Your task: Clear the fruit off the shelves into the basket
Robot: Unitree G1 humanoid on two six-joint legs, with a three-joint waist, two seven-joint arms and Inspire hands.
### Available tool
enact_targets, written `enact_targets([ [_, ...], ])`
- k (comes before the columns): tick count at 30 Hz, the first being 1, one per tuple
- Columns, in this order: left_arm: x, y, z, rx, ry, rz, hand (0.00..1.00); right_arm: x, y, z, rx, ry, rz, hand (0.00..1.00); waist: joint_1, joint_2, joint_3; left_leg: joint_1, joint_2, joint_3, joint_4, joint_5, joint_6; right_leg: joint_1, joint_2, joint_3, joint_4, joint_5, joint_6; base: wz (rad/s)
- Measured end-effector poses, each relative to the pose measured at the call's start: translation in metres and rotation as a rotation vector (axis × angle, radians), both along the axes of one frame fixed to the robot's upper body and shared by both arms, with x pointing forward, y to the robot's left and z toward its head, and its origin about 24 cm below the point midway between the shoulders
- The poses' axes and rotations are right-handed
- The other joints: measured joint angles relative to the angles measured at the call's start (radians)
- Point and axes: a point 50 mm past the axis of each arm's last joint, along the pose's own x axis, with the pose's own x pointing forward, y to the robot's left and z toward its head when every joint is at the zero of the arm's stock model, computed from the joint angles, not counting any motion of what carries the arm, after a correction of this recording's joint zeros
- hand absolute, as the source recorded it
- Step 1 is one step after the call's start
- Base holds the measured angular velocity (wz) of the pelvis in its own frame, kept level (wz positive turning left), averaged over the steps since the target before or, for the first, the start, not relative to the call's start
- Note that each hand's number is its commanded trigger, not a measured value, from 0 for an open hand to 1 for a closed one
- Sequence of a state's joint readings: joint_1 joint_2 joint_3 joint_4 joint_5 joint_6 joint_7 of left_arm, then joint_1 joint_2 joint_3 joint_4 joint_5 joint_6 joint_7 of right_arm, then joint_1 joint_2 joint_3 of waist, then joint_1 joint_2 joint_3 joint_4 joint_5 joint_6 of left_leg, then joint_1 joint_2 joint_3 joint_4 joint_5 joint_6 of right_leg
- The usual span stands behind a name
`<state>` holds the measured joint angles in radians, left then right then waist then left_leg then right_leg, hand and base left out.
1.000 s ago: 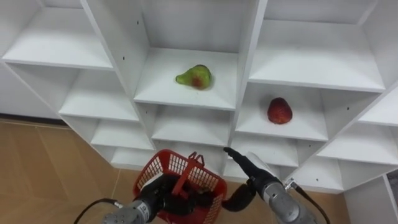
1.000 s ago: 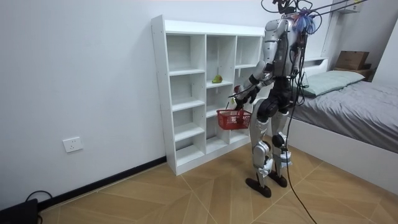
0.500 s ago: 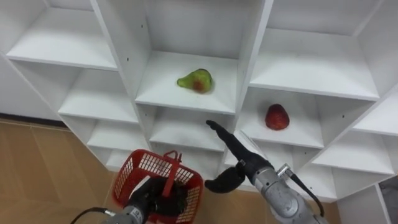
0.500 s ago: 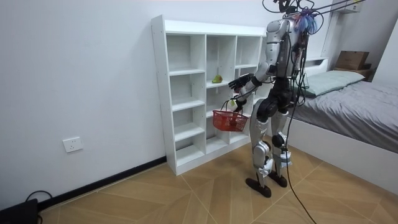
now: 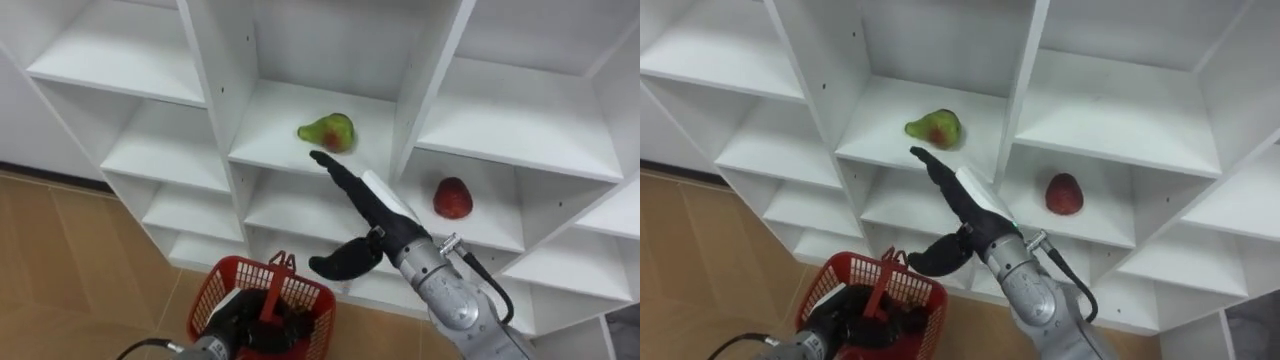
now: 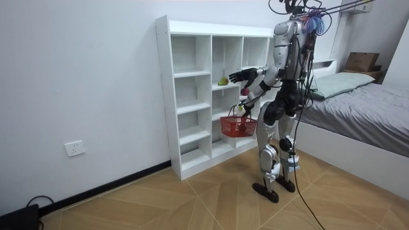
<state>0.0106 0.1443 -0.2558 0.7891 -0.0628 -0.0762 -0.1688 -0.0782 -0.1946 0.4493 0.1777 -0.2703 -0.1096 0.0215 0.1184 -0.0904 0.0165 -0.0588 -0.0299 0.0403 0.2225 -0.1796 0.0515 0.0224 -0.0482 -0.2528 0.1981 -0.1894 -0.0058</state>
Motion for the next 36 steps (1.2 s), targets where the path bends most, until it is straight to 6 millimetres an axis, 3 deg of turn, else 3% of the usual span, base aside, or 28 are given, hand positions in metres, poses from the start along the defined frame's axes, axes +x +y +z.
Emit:
enact_targets([
  [7,-0.002,0.004,-0.001,0.021,0.007,-0.008,1.0,0.008,0.001,0.008,0.029,-0.016,0.005,0.0,-0.002,-0.005,0.0001,0.0,-0.001,-0.013,0.0,0.0,0.0,0.008,0.0,-0.013,0.0,0.001,0.002,0.05],
  [13,-0.005,0.006,-0.004,0.036,0.026,-0.013,1.0,0.024,0.004,0.027,0.025,-0.095,0.013,0.0,-0.002,-0.012,-0.0004,0.001,-0.001,-0.02,0.0,0.001,-0.001,0.013,0.001,-0.023,0.0,0.001,0.002,0.03],
  [16,-0.006,0.01,-0.004,0.055,0.032,-0.021,1.0,0.028,0.005,0.033,0.024,-0.123,0.009,0.0,-0.001,-0.025,-0.0056,0.002,-0.002,-0.022,0.003,0.001,-0.002,0.016,0.002,-0.024,-0.012,0.001,0.002,0.0],
  [22,-0.006,0.021,-0.004,0.065,0.036,0.027,1.0,0.038,0.006,0.046,0.01,-0.181,0.008,0.0,0.003,-0.045,0.0015,-0.001,-0.003,-0.029,0.009,0.001,-0.002,0.019,0.002,-0.027,-0.013,0.001,0.002,0.03],
  [25,-0.005,0.024,-0.003,0.073,0.036,0.041,1.0,0.045,0.006,0.056,0.002,-0.216,0.0,0.0,0.002,-0.053,0.0017,-0.007,-0.005,-0.044,0.009,0.001,-0.002,0.019,0.001,-0.05,-0.013,0.001,0.002,0.13],
  [31,-0.005,0.026,-0.004,0.134,0.035,-0.018,1.0,0.052,-0.005,0.063,0.018,-0.24,-0.054,0.0,0.025,-0.085,0.006,-0.004,-0.007,-0.054,0.013,0.002,-0.003,0.029,0.001,-0.058,-0.013,0.001,0.002,0.1],
  [36,-0.005,0.025,-0.004,0.135,0.043,-0.013,1.0,0.062,-0.016,0.07,0.053,-0.253,-0.125,0.0,0.023,-0.088,0.0068,-0.019,-0.014,-0.078,0.029,0.001,-0.002,0.029,-0.004,-0.074,-0.014,0.001,0.002,0.12],
])
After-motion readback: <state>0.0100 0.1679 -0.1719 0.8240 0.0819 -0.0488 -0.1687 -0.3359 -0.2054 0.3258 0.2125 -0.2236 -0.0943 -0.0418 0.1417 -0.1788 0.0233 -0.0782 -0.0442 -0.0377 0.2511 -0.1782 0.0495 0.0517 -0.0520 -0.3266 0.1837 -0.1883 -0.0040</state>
